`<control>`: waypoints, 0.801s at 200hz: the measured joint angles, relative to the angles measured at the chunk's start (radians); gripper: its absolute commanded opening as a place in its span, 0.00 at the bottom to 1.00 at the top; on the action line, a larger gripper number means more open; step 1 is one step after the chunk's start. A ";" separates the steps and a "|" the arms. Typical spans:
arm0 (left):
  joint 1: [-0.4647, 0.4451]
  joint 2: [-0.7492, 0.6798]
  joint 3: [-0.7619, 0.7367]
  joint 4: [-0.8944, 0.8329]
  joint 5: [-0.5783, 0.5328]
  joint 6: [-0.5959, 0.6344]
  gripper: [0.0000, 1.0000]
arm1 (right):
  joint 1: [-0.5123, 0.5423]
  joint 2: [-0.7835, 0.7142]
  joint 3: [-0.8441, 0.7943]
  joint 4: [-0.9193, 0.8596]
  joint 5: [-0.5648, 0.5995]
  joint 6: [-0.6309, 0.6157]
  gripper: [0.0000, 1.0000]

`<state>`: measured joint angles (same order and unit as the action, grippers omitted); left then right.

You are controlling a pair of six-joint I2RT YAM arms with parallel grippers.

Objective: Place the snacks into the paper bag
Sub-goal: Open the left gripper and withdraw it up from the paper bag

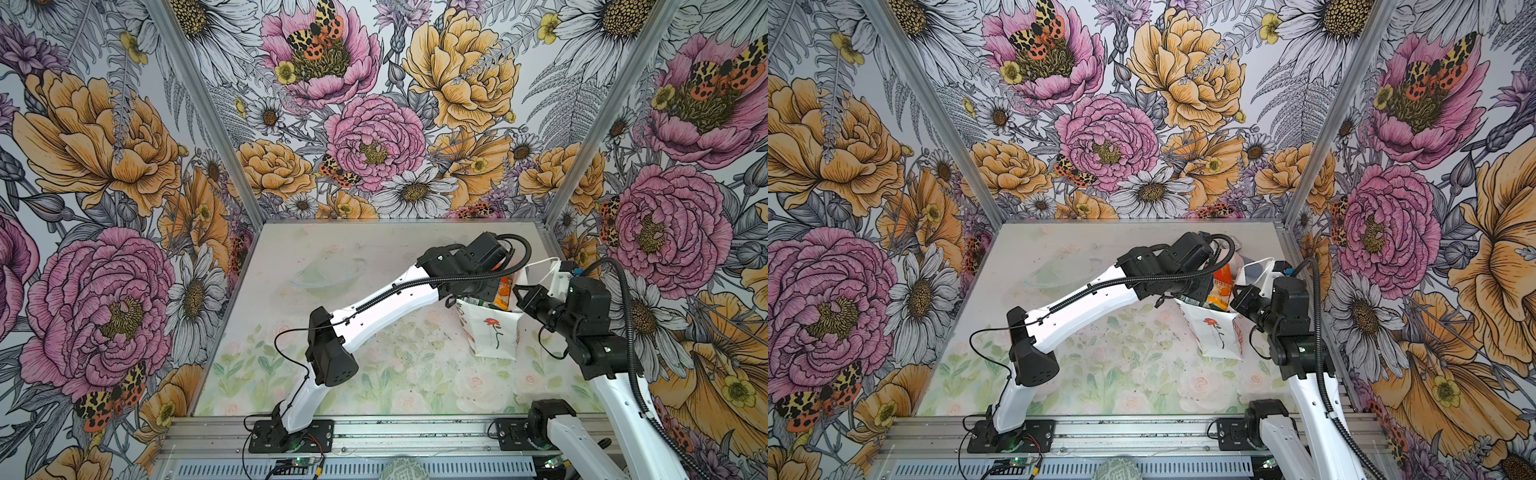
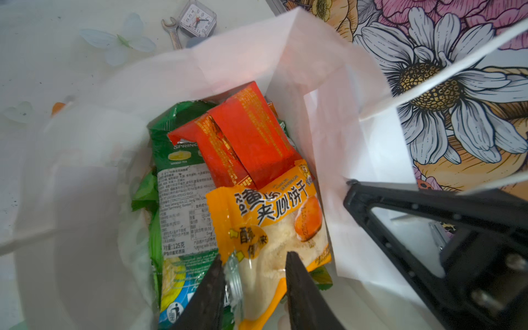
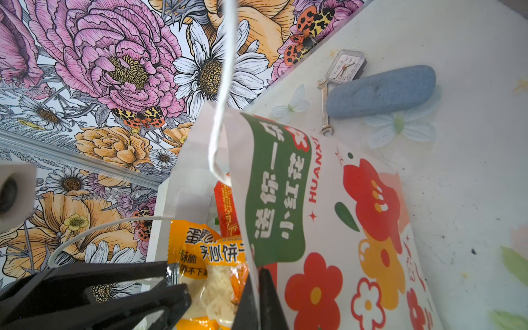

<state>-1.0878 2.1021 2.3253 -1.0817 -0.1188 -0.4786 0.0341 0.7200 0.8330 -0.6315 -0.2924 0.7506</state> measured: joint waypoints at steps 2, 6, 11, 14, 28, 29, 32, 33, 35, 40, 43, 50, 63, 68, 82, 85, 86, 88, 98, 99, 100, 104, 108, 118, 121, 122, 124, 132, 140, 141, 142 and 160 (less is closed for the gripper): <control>-0.001 -0.002 0.000 0.000 -0.003 0.000 0.40 | 0.000 0.000 0.000 0.000 0.000 0.000 0.00; -0.002 -0.008 0.000 0.000 -0.009 0.004 0.41 | 0.000 0.000 0.000 0.000 0.000 0.000 0.00; -0.003 -0.014 0.000 0.000 -0.016 0.006 0.41 | 0.000 0.000 0.000 0.000 0.000 0.000 0.00; -0.003 -0.019 0.000 0.000 -0.020 0.008 0.41 | 0.000 0.000 0.000 0.000 0.000 0.000 0.00; -0.008 -0.038 0.000 0.001 -0.031 0.013 0.42 | 0.000 0.000 0.000 0.000 0.000 0.000 0.00; -0.008 -0.039 0.000 0.001 -0.032 0.014 0.42 | 0.000 0.000 0.000 0.000 0.000 0.000 0.00; -0.008 -0.043 0.000 0.001 -0.033 0.015 0.42 | 0.000 0.000 0.000 0.000 0.000 0.000 0.00; -0.008 -0.044 0.000 0.001 -0.033 0.015 0.42 | 0.000 0.000 0.000 0.000 0.000 0.000 0.00; -0.008 -0.046 0.000 0.001 -0.034 0.016 0.42 | 0.000 0.000 0.000 0.000 0.000 0.000 0.00; -0.010 -0.051 0.000 0.001 -0.038 0.016 0.42 | 0.000 0.000 0.000 0.000 0.000 0.000 0.00; -0.011 -0.054 0.000 0.001 -0.039 0.018 0.42 | 0.000 0.000 0.000 0.000 0.000 0.000 0.00; -0.013 -0.059 0.000 0.001 -0.043 0.019 0.42 | 0.000 0.000 0.000 0.000 0.000 0.000 0.00; -0.016 -0.067 0.000 0.001 -0.056 0.027 0.43 | 0.000 0.000 0.000 0.000 0.000 0.000 0.00; -0.018 -0.069 0.000 0.001 -0.062 0.032 0.43 | 0.000 0.000 0.000 0.000 0.000 0.000 0.00; -0.023 -0.077 0.000 0.001 -0.075 0.046 0.44 | 0.000 0.000 0.000 0.000 0.000 0.000 0.00; -0.023 -0.079 0.000 0.001 -0.077 0.052 0.44 | 0.000 0.000 0.000 0.000 0.000 0.000 0.00; -0.024 -0.079 0.000 0.001 -0.077 0.053 0.44 | 0.000 0.000 0.000 0.000 0.000 0.000 0.00; -0.024 -0.080 0.000 0.001 -0.079 0.053 0.44 | 0.000 0.001 0.000 0.000 0.000 0.000 0.00; -0.028 -0.092 0.000 0.001 -0.085 0.068 0.44 | 0.000 0.002 0.000 0.000 0.000 0.000 0.00; -0.028 -0.093 0.000 0.001 -0.085 0.068 0.44 | 0.000 0.002 0.000 0.000 0.000 0.000 0.00; -0.029 -0.094 0.000 0.001 -0.087 0.069 0.44 | 0.000 0.002 0.000 0.000 0.000 0.000 0.00; -0.029 -0.100 -0.001 0.001 -0.090 0.074 0.45 | 0.000 0.002 0.000 0.000 0.000 -0.001 0.00; -0.029 -0.106 -0.001 0.002 -0.094 0.079 0.45 | 0.000 0.002 0.000 0.000 0.000 -0.001 0.00; -0.032 -0.130 -0.012 0.008 -0.107 0.092 0.47 | 0.000 0.002 0.000 0.000 0.000 -0.001 0.00; -0.034 -0.139 -0.018 0.009 -0.110 0.094 0.47 | 0.000 0.002 0.000 0.000 0.000 0.000 0.00; -0.035 -0.144 -0.021 0.010 -0.113 0.095 0.47 | 0.000 0.002 0.000 0.000 0.000 -0.001 0.00; -0.035 -0.152 -0.026 0.011 -0.118 0.099 0.48 | 0.000 0.002 0.000 0.000 0.000 -0.001 0.00; -0.035 -0.185 -0.050 0.017 -0.134 0.112 0.49 | 0.000 0.002 0.000 0.000 0.000 -0.001 0.00; -0.035 -0.230 -0.085 0.027 -0.151 0.121 0.51 | 0.000 0.002 0.000 0.000 0.000 -0.001 0.00; -0.035 -0.233 -0.088 0.027 -0.153 0.121 0.52 | 0.000 0.002 0.000 0.000 0.000 -0.001 0.00; -0.035 -0.238 -0.090 0.027 -0.154 0.122 0.52 | 0.000 0.002 0.000 0.000 0.000 -0.001 0.00; -0.034 -0.359 -0.182 0.061 -0.203 0.144 0.57 | 0.000 0.002 0.000 0.000 0.000 -0.003 0.00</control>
<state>-1.1213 1.7435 2.1429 -1.0210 -0.3222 -0.3344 0.0341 0.7219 0.8330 -0.6315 -0.2928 0.7471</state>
